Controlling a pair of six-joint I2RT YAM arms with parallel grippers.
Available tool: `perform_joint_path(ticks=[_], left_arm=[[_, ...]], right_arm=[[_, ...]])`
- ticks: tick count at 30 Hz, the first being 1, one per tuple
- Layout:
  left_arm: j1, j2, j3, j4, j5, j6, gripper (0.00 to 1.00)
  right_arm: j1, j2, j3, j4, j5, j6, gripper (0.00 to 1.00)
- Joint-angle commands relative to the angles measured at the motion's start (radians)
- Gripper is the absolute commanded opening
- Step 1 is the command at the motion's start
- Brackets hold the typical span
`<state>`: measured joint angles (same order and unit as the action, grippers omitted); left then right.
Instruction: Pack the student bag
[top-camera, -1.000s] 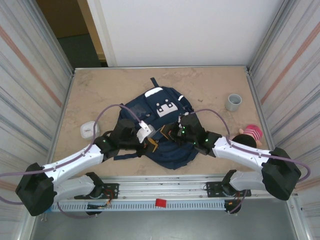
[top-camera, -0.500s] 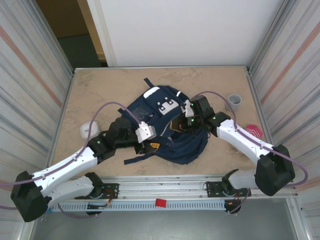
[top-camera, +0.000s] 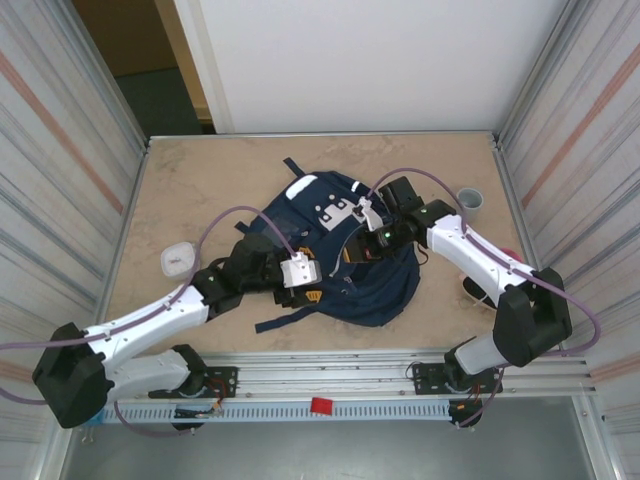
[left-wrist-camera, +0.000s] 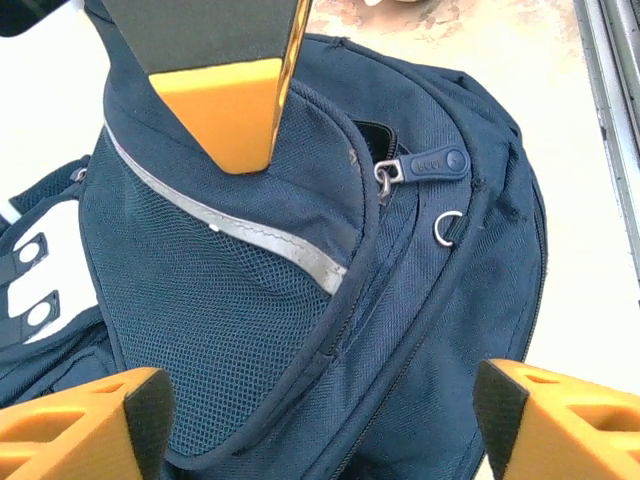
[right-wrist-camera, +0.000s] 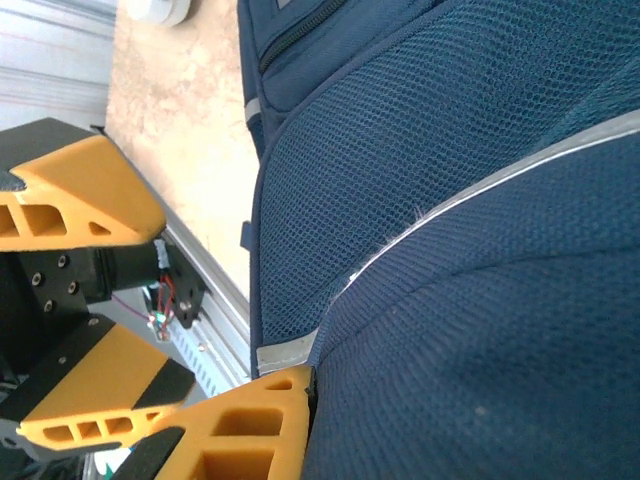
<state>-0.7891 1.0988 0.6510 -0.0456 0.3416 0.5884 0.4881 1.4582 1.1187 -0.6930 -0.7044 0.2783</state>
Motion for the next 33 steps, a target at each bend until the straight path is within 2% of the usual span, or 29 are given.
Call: perform_joint_path(ticks=[1, 9, 15, 18, 20, 22, 24, 26, 30, 33], left_arm=[[0.040, 0.023, 0.009, 0.040, 0.079, 0.061, 0.80], [0.056, 0.111, 0.047, 0.075, 0.163, 0.118, 0.79], [0.048, 0.191, 0.069, 0.159, 0.199, 0.097, 0.71], [0.043, 0.222, 0.083, 0.195, 0.192, 0.077, 0.59], [0.043, 0.237, 0.094, 0.189, 0.198, 0.067, 0.43], [0.044, 0.241, 0.100, 0.172, 0.207, 0.064, 0.29], [0.049, 0.243, 0.104, 0.158, 0.220, 0.050, 0.13], [0.053, 0.242, 0.109, 0.146, 0.235, 0.021, 0.05], [0.057, 0.239, 0.116, 0.129, 0.256, -0.010, 0.02], [0.060, 0.240, 0.121, 0.124, 0.275, -0.023, 0.02]], right_arm=[[-0.016, -0.008, 0.033, -0.059, -0.094, -0.067, 0.00], [-0.037, 0.000, 0.046, -0.059, -0.133, -0.068, 0.00], [-0.039, 0.006, 0.039, -0.031, -0.162, -0.035, 0.00], [-0.038, 0.001, 0.029, -0.011, -0.177, -0.019, 0.02], [-0.039, -0.008, 0.027, -0.010, -0.178, -0.012, 0.06], [-0.041, -0.028, 0.020, -0.012, -0.159, -0.001, 0.16], [-0.045, -0.066, 0.014, -0.025, -0.104, 0.023, 0.31], [-0.044, -0.127, 0.006, -0.053, 0.000, 0.062, 0.38], [-0.002, -0.281, 0.012, -0.188, 0.339, 0.161, 0.39], [0.099, -0.400, -0.005, -0.251, 0.544, 0.255, 0.38]])
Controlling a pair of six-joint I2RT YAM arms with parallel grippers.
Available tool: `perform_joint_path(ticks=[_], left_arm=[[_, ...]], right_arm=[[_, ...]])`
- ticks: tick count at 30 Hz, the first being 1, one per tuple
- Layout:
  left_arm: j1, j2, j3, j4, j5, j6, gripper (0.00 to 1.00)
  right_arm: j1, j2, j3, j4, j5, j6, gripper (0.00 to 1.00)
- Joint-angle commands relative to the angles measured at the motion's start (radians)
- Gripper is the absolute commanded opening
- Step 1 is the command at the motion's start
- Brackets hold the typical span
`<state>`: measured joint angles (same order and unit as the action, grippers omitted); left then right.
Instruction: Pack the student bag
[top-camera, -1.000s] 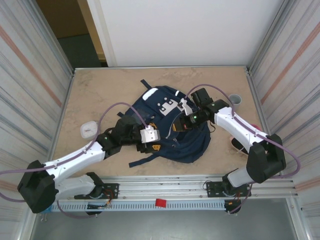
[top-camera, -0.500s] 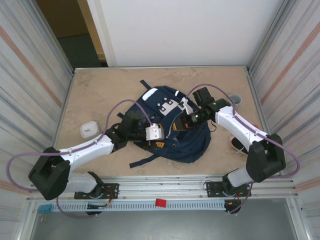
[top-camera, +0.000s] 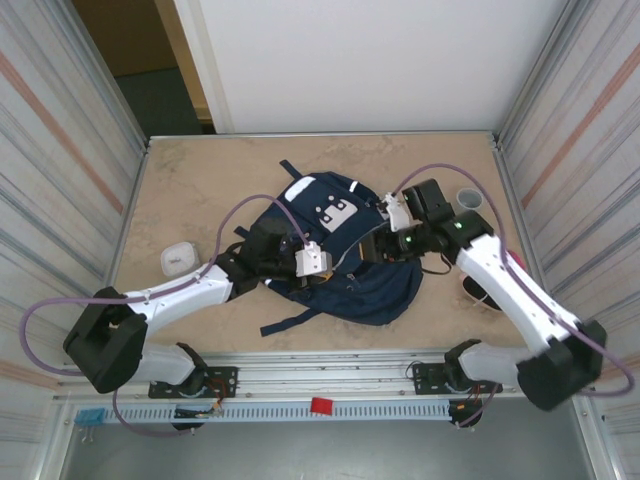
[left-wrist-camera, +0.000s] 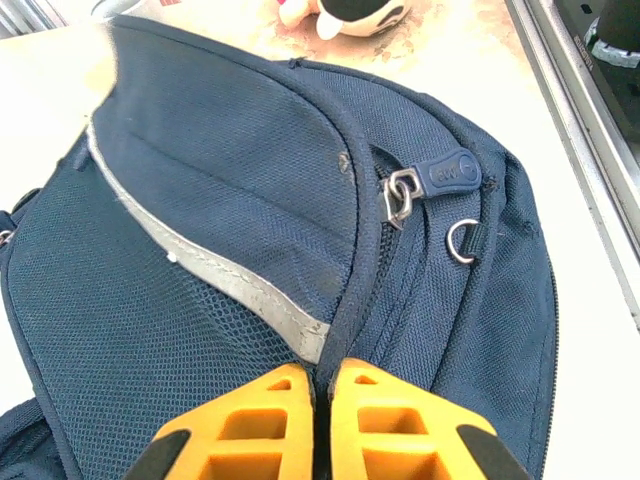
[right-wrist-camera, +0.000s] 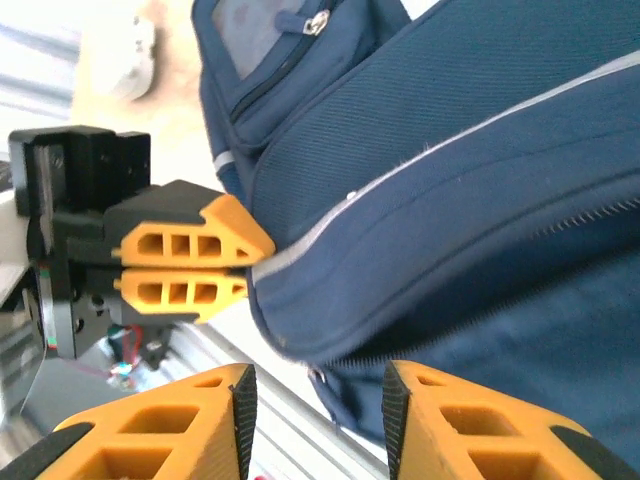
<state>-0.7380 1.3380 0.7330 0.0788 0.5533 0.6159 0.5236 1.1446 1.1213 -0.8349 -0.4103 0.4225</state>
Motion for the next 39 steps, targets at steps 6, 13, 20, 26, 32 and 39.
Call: perform_joint_path(ticks=[6, 13, 20, 26, 32, 39], left_arm=[[0.015, 0.001, 0.041, -0.008, 0.077, -0.070, 0.02], [0.016, -0.005, 0.023, 0.014, 0.082, -0.097, 0.02], [0.016, -0.006, 0.023, 0.027, 0.095, -0.111, 0.02], [0.017, -0.019, 0.014, 0.039, 0.081, -0.116, 0.02], [0.029, -0.040, 0.000, 0.017, 0.056, -0.111, 0.02], [0.051, -0.068, -0.019, -0.018, 0.021, -0.107, 0.02]], right_arm=[[0.280, -0.181, -0.081, -0.080, 0.409, 0.255, 0.38], [0.366, -0.037, -0.115, 0.066, 0.377, 0.233, 0.39], [0.367, 0.087, -0.072, 0.080, 0.369, 0.165, 0.39], [0.367, 0.137, -0.051, 0.034, 0.443, 0.165, 0.23], [0.340, 0.094, -0.021, -0.063, 0.540, 0.187, 0.02], [0.201, 0.032, -0.021, -0.156, 0.531, 0.145, 0.00]])
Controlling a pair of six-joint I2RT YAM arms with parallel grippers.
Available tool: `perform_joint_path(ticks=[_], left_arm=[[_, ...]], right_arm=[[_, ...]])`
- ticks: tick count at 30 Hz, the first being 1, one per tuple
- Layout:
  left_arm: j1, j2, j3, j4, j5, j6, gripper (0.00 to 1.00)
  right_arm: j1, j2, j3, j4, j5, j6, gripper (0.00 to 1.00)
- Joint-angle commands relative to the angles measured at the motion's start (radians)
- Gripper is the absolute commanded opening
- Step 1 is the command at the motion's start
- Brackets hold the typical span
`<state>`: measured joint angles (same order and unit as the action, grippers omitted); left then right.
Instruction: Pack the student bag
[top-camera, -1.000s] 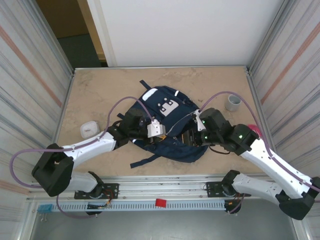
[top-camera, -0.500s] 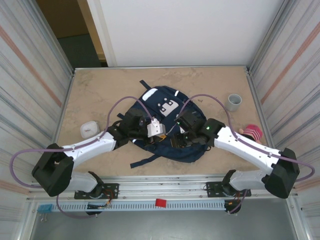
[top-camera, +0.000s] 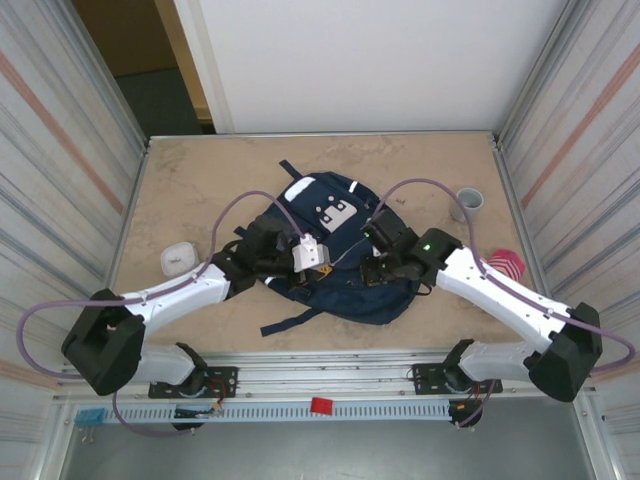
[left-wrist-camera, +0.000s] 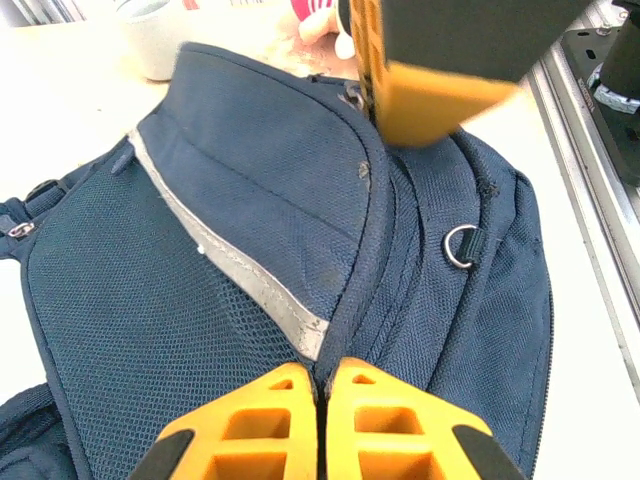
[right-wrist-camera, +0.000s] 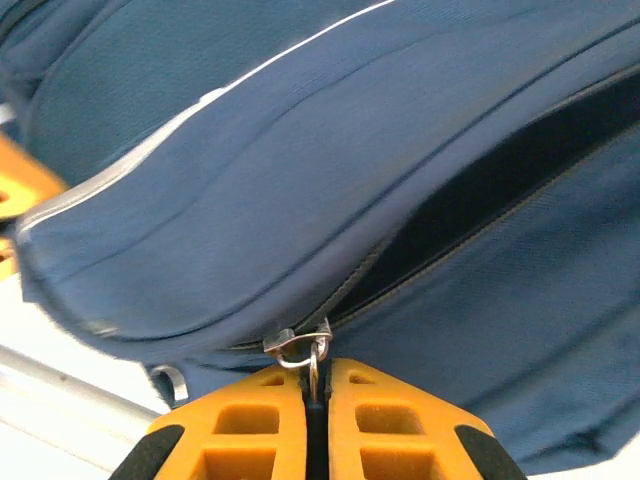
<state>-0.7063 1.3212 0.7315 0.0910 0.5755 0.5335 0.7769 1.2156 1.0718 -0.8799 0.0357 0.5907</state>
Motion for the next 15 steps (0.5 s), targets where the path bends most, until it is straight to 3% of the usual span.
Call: perform_joint_path(ticks=[1, 7, 9, 12, 15], left_arm=[[0.023, -0.056, -0.018, -0.036, -0.003, -0.024, 0.02], [0.036, -0.098, -0.043, -0.049, -0.059, -0.081, 0.07], [0.035, -0.119, -0.048, -0.047, -0.108, -0.165, 0.21], [0.046, -0.177, -0.049, -0.038, -0.131, -0.408, 0.46], [0.046, -0.246, -0.029, -0.101, -0.216, -0.697, 0.59]], right_arm=[[-0.066, -0.039, 0.028, -0.118, 0.080, -0.035, 0.00], [-0.096, -0.021, 0.026, -0.077, 0.006, -0.083, 0.00], [-0.079, -0.015, 0.018, -0.023, -0.034, -0.078, 0.00], [-0.045, -0.004, 0.010, 0.035, -0.051, -0.056, 0.00], [-0.031, 0.005, 0.002, 0.052, -0.047, -0.039, 0.00]])
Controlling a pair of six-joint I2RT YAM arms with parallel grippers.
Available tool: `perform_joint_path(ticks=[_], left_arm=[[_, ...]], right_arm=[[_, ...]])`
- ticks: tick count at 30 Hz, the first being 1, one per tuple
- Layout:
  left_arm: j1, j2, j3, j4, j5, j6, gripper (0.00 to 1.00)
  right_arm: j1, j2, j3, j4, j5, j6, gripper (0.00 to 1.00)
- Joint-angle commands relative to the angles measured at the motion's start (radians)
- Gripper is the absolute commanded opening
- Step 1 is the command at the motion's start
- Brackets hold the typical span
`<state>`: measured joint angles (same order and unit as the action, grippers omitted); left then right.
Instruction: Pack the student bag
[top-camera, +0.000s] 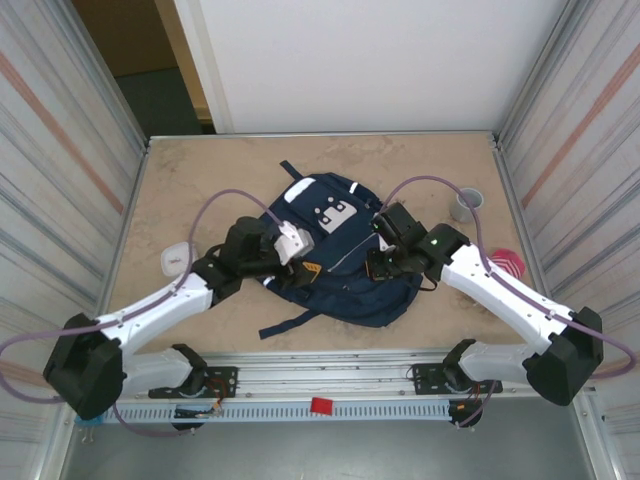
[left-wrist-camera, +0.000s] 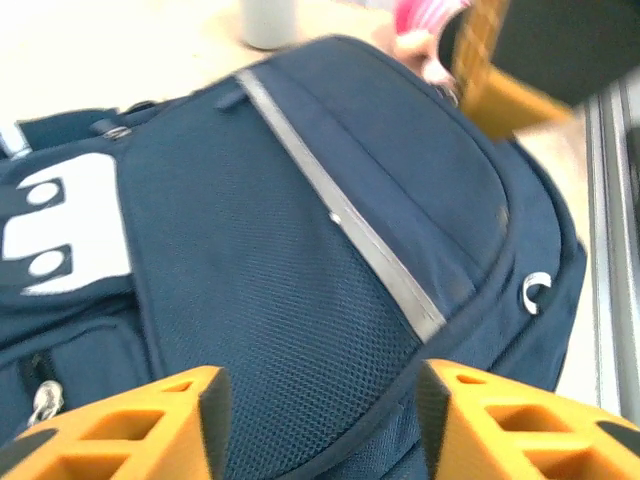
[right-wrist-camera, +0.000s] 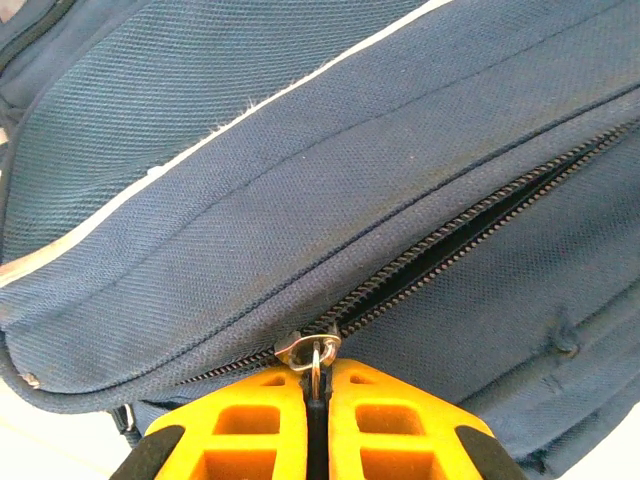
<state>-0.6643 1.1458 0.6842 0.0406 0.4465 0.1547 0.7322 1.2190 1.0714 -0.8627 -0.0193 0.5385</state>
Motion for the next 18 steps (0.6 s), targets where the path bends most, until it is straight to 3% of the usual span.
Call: perform_joint_path(ticks=[1, 4, 7, 10, 13, 18], left_arm=[[0.003, -0.095, 0.025, -0.097, -0.147, -0.433, 0.61], [0.004, -0.148, 0.030, -0.256, -0.298, -0.786, 0.68], [0.003, -0.170, -0.002, -0.319, -0.300, -1.047, 0.72], [0.003, -0.170, -0.070, -0.275, -0.273, -1.254, 0.74], [0.003, -0.149, -0.111, -0.224, -0.274, -1.321, 0.73], [0.015, -0.124, -0.099, -0.172, -0.305, -1.294, 0.64]], right_arm=[[0.017, 0.003, -0.004, 0.042, 0.006, 0.018, 0.00], [0.033, 0.005, -0.014, 0.064, -0.002, 0.025, 0.00], [0.056, 0.011, -0.014, 0.077, -0.001, 0.032, 0.00], [0.077, 0.018, -0.015, 0.091, 0.003, 0.039, 0.00], [0.106, 0.031, -0.021, 0.117, 0.001, 0.056, 0.00], [0.184, 0.063, -0.015, 0.150, 0.020, 0.100, 0.00]])
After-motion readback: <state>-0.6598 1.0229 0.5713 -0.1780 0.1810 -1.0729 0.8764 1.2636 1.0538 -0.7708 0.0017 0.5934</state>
